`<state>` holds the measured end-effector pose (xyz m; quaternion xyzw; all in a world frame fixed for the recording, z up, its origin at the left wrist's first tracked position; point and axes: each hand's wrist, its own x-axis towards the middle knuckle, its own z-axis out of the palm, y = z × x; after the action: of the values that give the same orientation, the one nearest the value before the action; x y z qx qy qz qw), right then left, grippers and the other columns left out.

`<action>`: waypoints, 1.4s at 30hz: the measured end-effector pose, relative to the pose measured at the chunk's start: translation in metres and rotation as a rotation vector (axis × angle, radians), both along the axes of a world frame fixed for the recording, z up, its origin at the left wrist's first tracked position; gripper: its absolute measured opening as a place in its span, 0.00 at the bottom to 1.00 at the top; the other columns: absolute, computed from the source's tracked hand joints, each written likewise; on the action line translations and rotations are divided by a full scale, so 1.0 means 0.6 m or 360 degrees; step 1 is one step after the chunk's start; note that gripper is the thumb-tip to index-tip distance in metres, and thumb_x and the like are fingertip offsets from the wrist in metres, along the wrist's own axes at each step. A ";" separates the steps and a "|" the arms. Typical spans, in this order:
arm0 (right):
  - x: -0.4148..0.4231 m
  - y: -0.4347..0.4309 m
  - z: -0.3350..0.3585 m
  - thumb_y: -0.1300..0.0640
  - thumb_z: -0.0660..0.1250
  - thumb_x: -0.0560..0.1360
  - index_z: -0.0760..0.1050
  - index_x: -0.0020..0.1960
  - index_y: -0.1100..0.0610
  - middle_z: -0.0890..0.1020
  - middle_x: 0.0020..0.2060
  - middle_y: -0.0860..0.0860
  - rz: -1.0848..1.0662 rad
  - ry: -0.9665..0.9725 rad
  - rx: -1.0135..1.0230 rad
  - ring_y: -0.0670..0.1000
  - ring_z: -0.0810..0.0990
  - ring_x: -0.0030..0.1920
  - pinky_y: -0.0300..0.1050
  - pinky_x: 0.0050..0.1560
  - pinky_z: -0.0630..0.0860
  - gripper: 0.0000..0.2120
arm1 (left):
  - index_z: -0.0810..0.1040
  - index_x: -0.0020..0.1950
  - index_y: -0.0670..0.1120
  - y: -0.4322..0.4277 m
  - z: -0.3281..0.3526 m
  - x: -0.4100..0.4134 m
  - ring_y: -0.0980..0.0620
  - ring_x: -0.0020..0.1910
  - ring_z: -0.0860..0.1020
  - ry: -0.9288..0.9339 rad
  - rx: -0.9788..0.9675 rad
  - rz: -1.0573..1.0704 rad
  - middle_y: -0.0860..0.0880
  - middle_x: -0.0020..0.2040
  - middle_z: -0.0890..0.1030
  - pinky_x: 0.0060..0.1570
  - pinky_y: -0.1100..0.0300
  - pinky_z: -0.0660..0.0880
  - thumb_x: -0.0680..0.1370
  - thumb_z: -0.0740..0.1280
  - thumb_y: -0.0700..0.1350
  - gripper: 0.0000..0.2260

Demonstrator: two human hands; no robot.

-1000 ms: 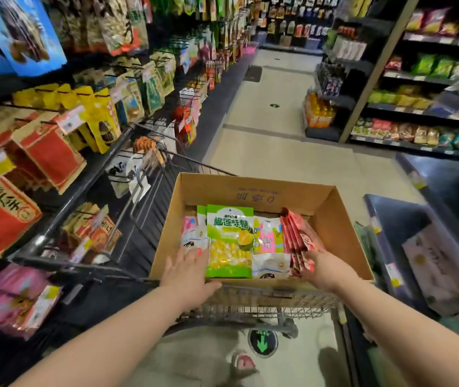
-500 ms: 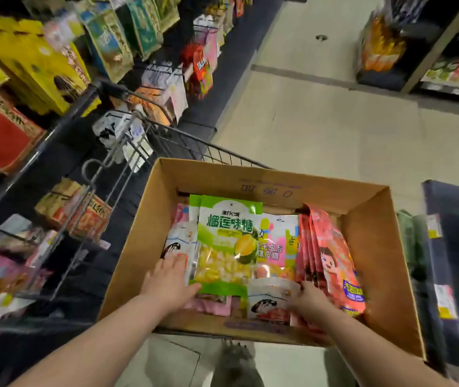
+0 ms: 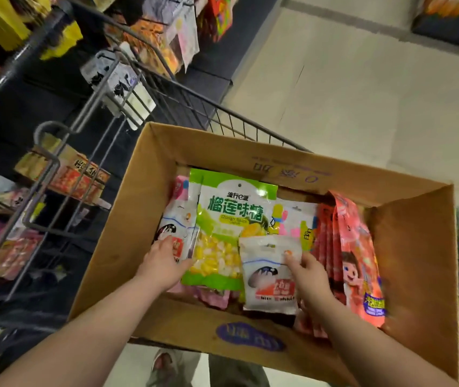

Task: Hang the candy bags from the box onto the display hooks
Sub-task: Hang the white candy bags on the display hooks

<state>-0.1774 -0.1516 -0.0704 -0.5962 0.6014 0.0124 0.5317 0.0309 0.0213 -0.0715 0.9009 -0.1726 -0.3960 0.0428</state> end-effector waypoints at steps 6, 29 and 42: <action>0.040 -0.064 -0.030 0.48 0.64 0.77 0.75 0.56 0.60 0.82 0.50 0.59 -0.0265 -0.0022 -0.0008 0.58 0.82 0.48 0.56 0.52 0.80 0.16 | 0.58 0.76 0.41 -0.016 -0.038 0.027 0.37 0.70 0.65 0.0012 -0.0030 0.0310 0.37 0.72 0.64 0.69 0.49 0.64 0.76 0.67 0.53 0.34; 0.029 -0.045 -0.041 0.53 0.61 0.80 0.70 0.57 0.59 0.77 0.42 0.52 -0.0064 -0.0024 0.0180 0.46 0.75 0.37 0.35 0.30 0.68 0.10 | 0.72 0.61 0.42 -0.004 -0.055 -0.018 0.47 0.39 0.79 0.0663 -0.0325 0.1281 0.45 0.43 0.80 0.30 0.58 0.74 0.78 0.67 0.43 0.13; 0.050 -0.032 0.032 0.63 0.66 0.76 0.70 0.58 0.58 0.81 0.47 0.54 0.0104 -0.0330 0.0173 0.47 0.80 0.40 0.38 0.33 0.78 0.12 | 0.77 0.58 0.45 0.015 0.044 -0.044 0.47 0.44 0.82 0.0685 -0.0710 0.1125 0.44 0.46 0.84 0.45 0.57 0.78 0.78 0.67 0.43 0.09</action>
<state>-0.1473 -0.1711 -0.0512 -0.5839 0.5217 0.0006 0.6220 0.0048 0.0305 -0.0451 0.7705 0.0766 -0.4883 0.4025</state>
